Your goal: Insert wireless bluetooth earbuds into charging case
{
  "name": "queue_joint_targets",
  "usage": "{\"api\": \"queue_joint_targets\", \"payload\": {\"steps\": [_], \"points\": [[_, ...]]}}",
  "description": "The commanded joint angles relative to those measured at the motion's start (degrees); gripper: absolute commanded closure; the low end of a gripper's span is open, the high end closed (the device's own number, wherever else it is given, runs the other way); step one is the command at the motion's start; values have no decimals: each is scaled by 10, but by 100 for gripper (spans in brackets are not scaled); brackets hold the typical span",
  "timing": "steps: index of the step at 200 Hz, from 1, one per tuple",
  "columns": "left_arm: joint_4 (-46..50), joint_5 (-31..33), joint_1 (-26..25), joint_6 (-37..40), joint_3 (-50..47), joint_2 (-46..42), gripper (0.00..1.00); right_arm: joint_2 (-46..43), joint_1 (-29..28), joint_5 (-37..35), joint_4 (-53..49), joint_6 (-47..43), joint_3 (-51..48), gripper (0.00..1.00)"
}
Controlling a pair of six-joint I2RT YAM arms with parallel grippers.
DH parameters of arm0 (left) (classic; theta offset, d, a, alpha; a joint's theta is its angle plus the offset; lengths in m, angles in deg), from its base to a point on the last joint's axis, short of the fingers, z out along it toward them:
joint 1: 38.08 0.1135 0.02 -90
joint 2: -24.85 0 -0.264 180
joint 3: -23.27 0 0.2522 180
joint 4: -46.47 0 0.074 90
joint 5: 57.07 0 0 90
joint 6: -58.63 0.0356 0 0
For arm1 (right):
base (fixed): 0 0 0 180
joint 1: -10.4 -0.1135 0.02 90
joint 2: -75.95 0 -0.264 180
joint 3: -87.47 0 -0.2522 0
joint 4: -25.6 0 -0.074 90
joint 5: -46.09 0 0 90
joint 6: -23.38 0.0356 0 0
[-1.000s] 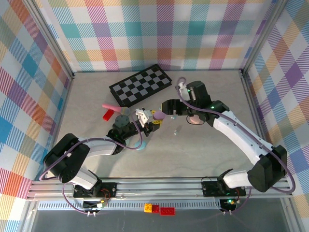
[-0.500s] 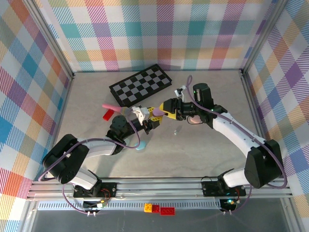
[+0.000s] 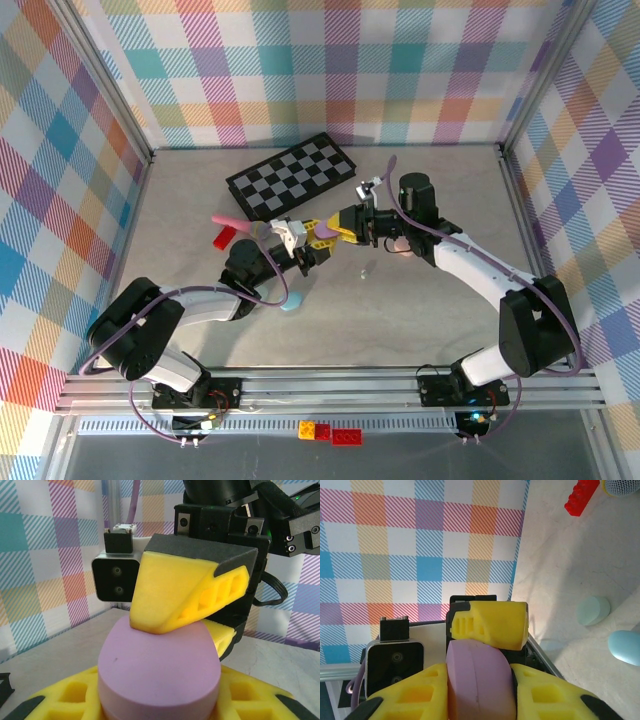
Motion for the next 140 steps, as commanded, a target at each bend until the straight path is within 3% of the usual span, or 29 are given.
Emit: {"api": "queue_joint_targets", "payload": {"steps": [1,27,67,95,140], "points": [[28,-12,5,0,8,-21,58,-5,4,-14,26,-2,-11,78],[71,-9,5,9,7,-42,34,-20,16,-49,23,-13,-28,80],[194,-28,5,23,4,-87,9,-47,63,-117,16,-30,-89,82],[291,-1,2,42,-6,-128,0,-75,115,-170,-12,-57,-150,82],[346,58,-14,41,-28,-163,0,-101,222,-197,-7,-76,-259,82]]}}
